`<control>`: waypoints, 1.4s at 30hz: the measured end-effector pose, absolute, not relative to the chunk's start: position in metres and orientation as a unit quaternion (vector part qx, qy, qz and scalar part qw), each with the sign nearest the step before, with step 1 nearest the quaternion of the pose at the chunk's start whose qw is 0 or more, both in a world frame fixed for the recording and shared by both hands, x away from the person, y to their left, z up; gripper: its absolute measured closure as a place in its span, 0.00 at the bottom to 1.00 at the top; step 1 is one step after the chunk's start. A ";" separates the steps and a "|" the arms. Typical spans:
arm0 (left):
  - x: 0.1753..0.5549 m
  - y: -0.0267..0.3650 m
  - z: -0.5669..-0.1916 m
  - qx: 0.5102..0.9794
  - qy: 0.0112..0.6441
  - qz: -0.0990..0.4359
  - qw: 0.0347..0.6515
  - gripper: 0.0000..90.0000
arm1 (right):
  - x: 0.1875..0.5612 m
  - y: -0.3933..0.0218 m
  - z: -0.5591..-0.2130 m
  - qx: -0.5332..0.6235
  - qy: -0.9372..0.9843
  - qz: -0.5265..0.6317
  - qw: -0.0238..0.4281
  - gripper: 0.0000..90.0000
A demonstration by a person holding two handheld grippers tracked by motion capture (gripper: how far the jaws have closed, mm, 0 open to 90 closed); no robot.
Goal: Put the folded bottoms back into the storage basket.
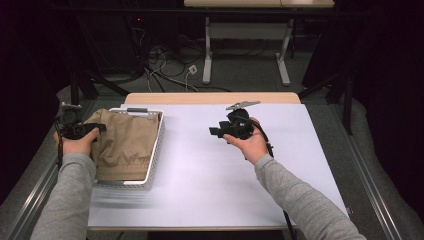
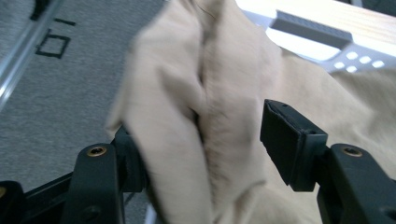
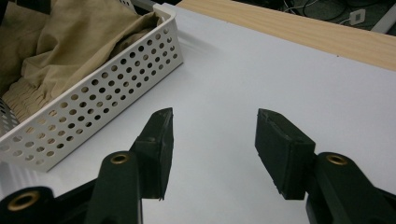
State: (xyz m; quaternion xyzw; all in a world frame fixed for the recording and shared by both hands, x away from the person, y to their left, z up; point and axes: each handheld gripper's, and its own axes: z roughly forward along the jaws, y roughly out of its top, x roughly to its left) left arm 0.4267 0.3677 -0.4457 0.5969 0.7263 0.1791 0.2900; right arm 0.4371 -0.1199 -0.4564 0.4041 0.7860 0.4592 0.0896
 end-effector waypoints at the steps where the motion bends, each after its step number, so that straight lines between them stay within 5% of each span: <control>1: 0.426 0.370 -0.444 0.593 0.730 0.178 0.290 0.43 | 0.437 -0.121 -0.457 0.403 0.787 0.458 0.091 0.52; 21: 0.429 0.383 -0.458 0.581 0.730 0.163 0.320 0.36 | 0.430 -0.142 -0.465 0.411 0.784 0.456 0.091 0.52; 33: 0.437 0.365 -0.454 0.604 0.713 0.202 0.292 0.80 | 0.413 -0.181 -0.485 0.437 0.770 0.457 0.087 0.52; 42: 0.446 0.344 -0.457 0.637 0.692 0.219 0.259 0.95 | 0.399 -0.201 -0.500 0.449 0.762 0.458 0.087 0.52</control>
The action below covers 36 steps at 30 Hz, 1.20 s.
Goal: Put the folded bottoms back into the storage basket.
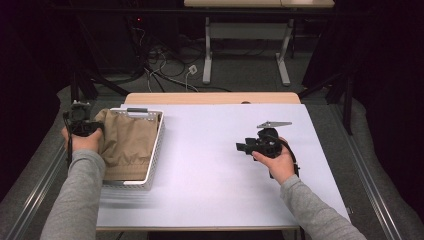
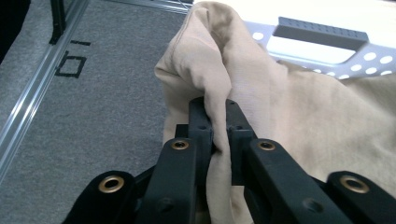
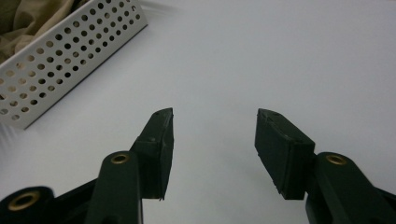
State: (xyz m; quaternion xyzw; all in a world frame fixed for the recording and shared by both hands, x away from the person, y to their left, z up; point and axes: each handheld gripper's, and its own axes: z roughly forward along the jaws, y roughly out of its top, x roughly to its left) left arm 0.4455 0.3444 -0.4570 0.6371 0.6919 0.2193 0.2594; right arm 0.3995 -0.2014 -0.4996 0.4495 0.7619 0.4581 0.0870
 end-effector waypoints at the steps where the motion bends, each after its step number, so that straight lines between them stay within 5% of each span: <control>1: 0.447 0.342 -0.458 0.642 0.689 0.220 0.255 0.95 | 0.398 -0.202 -0.501 0.448 0.765 0.455 0.089 0.52; 28: 0.473 0.319 -0.501 0.660 0.691 0.203 0.212 0.96 | 0.375 -0.235 -0.517 0.469 0.738 0.476 0.095 0.53; 36: 0.470 0.319 -0.497 0.653 0.694 0.203 0.223 0.89 | 0.373 -0.239 -0.522 0.472 0.738 0.471 0.101 0.50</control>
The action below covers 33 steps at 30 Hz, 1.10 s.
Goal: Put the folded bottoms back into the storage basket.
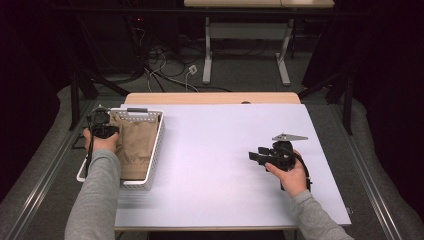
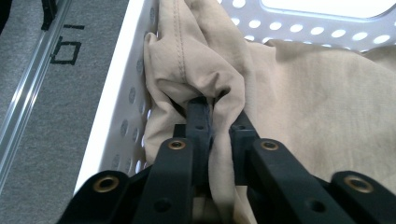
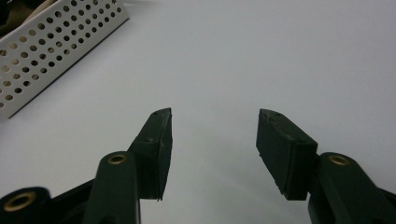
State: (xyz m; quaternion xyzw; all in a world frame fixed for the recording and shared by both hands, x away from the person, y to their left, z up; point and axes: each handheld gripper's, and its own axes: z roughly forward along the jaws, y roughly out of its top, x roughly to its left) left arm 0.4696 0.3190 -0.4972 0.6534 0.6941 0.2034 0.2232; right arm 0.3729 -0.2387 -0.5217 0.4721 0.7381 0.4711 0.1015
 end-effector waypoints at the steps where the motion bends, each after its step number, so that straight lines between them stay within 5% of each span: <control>1: 0.469 0.319 -0.496 0.651 0.696 0.204 0.226 0.87 | 0.373 -0.239 -0.522 0.472 0.739 0.470 0.103 0.50; 16: 0.452 0.328 -0.477 0.630 0.703 0.191 0.268 0.54 | 0.372 -0.237 -0.529 0.460 0.753 0.458 0.110 0.44; 33: 0.430 0.321 -0.444 0.646 0.672 0.183 0.313 0.42 | 0.371 -0.237 -0.530 0.445 0.759 0.459 0.122 0.39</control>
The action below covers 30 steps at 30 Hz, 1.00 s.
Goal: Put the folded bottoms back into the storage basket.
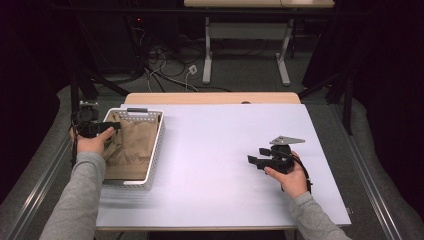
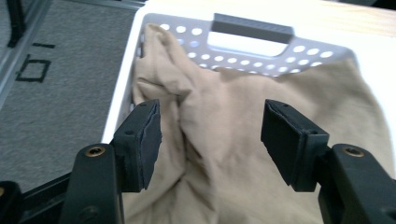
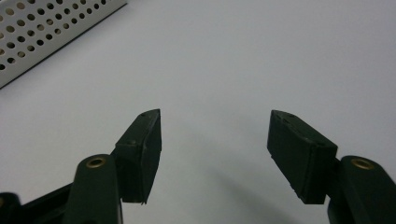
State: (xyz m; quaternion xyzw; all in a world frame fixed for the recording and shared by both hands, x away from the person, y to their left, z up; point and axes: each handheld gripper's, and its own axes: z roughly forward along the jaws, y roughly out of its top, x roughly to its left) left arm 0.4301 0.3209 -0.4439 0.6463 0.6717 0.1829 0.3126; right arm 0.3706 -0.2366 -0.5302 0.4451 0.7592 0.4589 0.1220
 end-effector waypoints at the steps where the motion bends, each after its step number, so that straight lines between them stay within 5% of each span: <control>1: 0.428 0.320 -0.442 0.647 0.670 0.182 0.314 0.42 | 0.371 -0.237 -0.530 0.445 0.759 0.460 0.119 0.39; 30: 0.381 0.238 -0.411 0.704 0.566 0.154 0.401 0.22 | 0.361 -0.229 -0.521 0.428 0.771 0.449 0.144 0.24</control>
